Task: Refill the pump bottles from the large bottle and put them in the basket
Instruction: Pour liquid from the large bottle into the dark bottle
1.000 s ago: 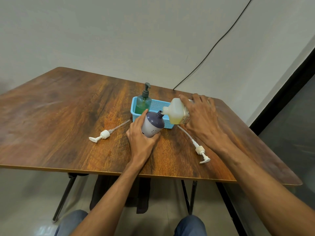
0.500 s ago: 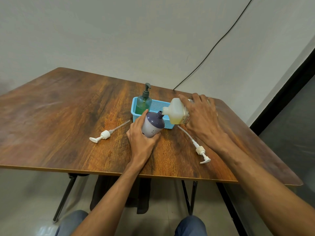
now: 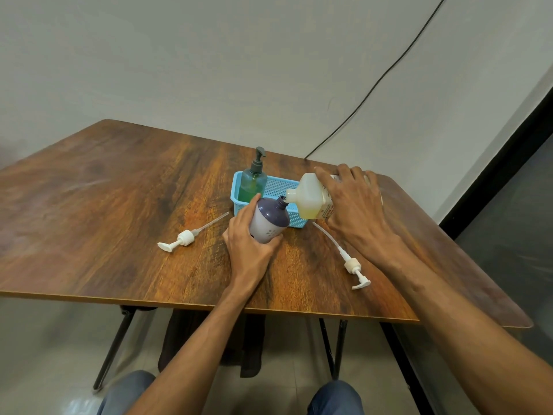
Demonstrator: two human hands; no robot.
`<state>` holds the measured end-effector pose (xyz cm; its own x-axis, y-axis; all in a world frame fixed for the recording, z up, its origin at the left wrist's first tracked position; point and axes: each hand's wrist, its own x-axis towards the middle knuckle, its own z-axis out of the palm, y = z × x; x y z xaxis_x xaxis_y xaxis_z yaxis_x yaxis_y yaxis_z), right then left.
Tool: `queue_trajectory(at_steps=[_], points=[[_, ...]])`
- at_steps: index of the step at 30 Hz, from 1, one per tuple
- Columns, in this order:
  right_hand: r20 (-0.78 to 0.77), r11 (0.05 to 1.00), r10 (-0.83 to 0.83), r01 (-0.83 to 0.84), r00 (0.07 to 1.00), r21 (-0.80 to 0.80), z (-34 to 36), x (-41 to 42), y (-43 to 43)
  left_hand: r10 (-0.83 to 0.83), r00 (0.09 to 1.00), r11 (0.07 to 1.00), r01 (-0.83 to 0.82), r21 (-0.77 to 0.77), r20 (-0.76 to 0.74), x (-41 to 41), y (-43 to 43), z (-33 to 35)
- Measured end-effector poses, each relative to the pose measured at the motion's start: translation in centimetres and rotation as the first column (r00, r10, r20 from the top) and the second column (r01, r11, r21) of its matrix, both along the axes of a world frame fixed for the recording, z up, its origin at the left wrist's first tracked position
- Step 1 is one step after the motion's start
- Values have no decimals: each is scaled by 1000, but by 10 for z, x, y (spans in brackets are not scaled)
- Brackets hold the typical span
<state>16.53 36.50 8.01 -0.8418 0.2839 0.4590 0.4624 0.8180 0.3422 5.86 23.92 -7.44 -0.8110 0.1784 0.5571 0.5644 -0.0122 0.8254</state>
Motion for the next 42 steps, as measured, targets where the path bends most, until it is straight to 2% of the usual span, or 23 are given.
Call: queue_trajectory(at_steps=[42], points=[[53, 1000, -4, 2, 999, 28, 4, -3, -1, 12, 1000, 1000, -12, 21, -19, -2, 0, -3]])
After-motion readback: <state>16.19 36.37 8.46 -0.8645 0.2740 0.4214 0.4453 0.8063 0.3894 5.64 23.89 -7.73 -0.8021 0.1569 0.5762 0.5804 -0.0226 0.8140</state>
